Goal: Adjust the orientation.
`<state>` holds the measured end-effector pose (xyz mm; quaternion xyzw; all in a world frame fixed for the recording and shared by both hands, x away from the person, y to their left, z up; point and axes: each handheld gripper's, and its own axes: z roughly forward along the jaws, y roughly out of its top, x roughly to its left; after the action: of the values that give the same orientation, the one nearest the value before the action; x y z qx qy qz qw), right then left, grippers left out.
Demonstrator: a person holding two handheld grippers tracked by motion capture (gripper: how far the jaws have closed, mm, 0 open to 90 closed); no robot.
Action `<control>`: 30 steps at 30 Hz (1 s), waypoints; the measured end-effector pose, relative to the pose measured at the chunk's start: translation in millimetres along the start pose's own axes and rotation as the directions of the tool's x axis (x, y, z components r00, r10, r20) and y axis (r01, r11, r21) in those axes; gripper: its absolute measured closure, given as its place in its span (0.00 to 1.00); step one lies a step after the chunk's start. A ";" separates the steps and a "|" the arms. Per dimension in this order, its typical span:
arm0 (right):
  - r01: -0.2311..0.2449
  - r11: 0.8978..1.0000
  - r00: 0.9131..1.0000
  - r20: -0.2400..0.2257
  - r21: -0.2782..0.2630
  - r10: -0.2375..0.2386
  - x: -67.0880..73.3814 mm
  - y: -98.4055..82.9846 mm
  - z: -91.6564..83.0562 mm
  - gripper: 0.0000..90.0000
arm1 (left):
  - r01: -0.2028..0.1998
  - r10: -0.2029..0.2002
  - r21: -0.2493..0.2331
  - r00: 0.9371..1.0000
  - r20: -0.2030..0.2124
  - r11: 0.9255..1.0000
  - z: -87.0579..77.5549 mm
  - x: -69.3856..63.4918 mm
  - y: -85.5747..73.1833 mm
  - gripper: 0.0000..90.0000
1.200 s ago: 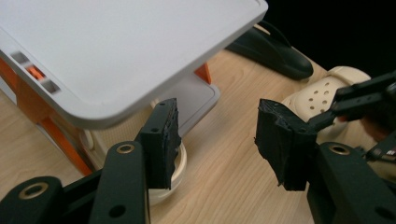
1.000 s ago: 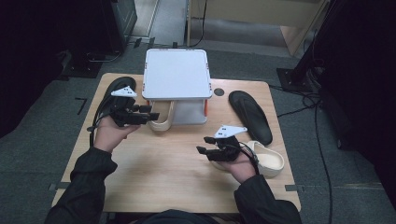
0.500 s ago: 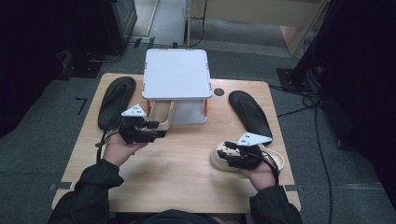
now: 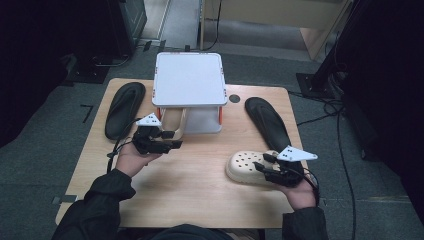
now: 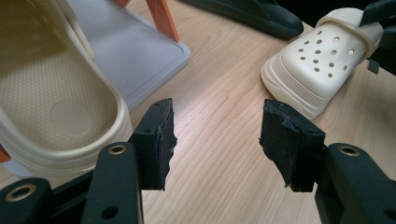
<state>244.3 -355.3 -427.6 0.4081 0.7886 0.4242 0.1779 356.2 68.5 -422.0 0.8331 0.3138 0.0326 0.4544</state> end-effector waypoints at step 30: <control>-0.050 0.995 0.998 -0.024 0.083 0.052 -24.1 -30.5 -7.5 0.54 | -0.016 0.017 0.021 1.000 -0.011 1.000 1.9 0.4 -1.9 0.49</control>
<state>239.1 -387.7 -449.7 0.4294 0.7970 0.4009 0.1400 356.3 68.1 -424.6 0.8401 0.3097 0.0375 0.4437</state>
